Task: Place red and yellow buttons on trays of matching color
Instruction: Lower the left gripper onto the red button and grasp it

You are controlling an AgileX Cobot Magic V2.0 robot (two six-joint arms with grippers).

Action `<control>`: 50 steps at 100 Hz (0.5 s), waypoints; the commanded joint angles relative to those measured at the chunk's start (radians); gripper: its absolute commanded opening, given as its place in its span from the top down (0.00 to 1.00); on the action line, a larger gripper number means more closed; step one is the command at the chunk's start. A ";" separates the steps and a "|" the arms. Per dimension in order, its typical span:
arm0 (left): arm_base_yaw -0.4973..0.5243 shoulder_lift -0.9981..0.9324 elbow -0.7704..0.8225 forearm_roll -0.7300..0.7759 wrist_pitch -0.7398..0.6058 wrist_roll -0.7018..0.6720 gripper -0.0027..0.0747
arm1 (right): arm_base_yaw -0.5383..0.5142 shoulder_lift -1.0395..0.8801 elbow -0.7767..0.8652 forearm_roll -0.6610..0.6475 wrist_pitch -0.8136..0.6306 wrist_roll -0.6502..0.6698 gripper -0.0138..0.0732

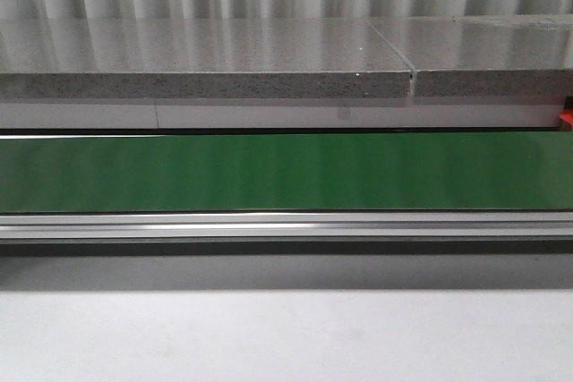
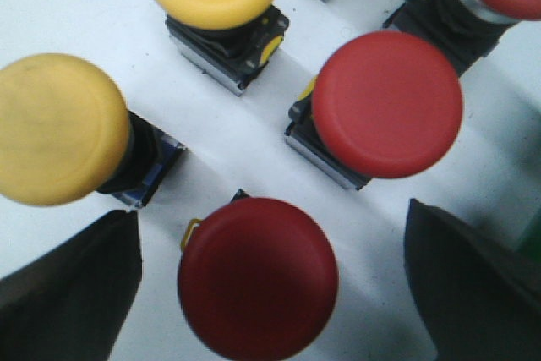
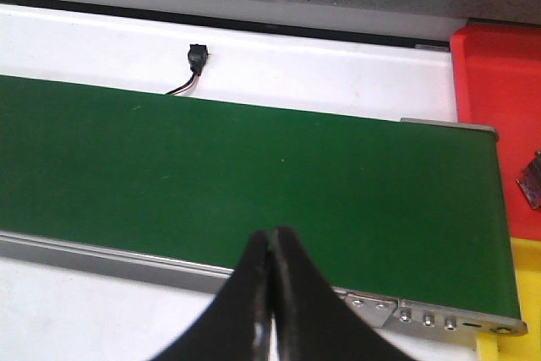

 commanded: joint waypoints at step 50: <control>0.002 -0.136 -0.027 0.007 -0.001 0.002 0.97 | 0.002 -0.006 -0.025 0.015 -0.058 -0.010 0.92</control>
